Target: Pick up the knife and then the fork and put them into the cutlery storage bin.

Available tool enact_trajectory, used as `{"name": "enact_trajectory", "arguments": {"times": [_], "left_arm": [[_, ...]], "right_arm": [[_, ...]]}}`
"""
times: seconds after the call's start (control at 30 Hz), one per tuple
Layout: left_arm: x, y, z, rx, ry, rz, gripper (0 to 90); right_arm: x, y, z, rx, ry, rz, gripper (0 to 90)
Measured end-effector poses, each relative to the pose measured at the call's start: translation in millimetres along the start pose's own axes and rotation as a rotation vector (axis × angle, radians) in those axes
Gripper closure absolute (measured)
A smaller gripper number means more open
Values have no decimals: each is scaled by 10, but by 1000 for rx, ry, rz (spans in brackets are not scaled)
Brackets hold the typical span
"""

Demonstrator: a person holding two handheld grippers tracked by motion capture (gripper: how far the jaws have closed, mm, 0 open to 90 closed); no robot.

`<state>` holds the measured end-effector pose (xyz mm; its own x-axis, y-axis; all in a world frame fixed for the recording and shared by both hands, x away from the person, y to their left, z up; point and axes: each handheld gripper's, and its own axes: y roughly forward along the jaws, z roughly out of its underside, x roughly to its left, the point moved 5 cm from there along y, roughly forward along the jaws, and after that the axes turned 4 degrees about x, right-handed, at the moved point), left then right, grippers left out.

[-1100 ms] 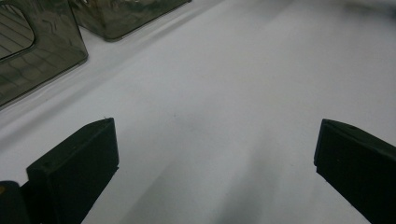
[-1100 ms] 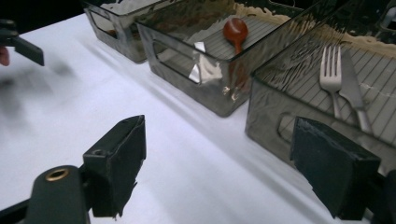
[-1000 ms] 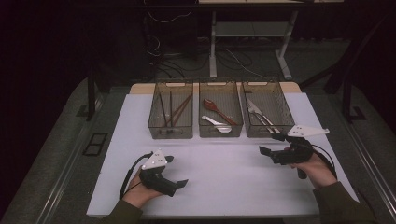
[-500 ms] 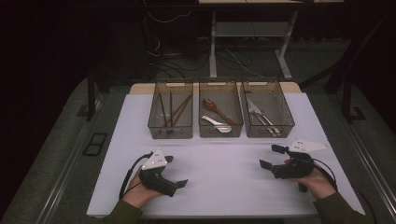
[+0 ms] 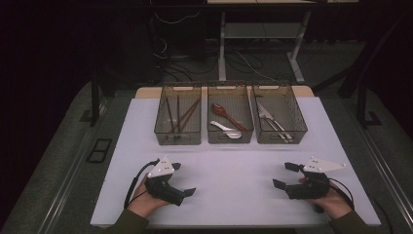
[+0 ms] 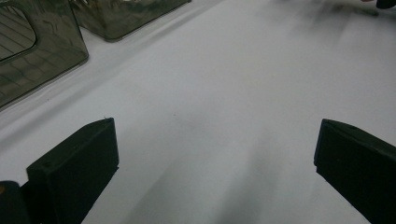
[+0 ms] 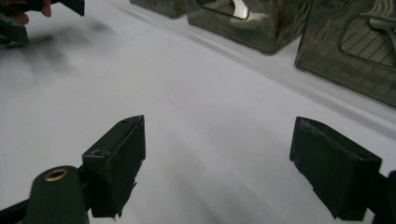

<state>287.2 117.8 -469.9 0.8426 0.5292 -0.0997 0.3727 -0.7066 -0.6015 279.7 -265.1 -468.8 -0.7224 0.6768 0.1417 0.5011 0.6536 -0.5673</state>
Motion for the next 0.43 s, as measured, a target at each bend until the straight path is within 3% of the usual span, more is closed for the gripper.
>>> {"name": "enact_trajectory", "arguments": {"times": [0.1, 0.43], "left_arm": [[3, 1, 3, 2, -3, 0, 0], [2, 4, 5, 1, -2, 2, 0]], "right_arm": [[12, 20, 34, 23, -22, 4, 180], [7, 27, 33, 28, -29, 7, 170]]}}
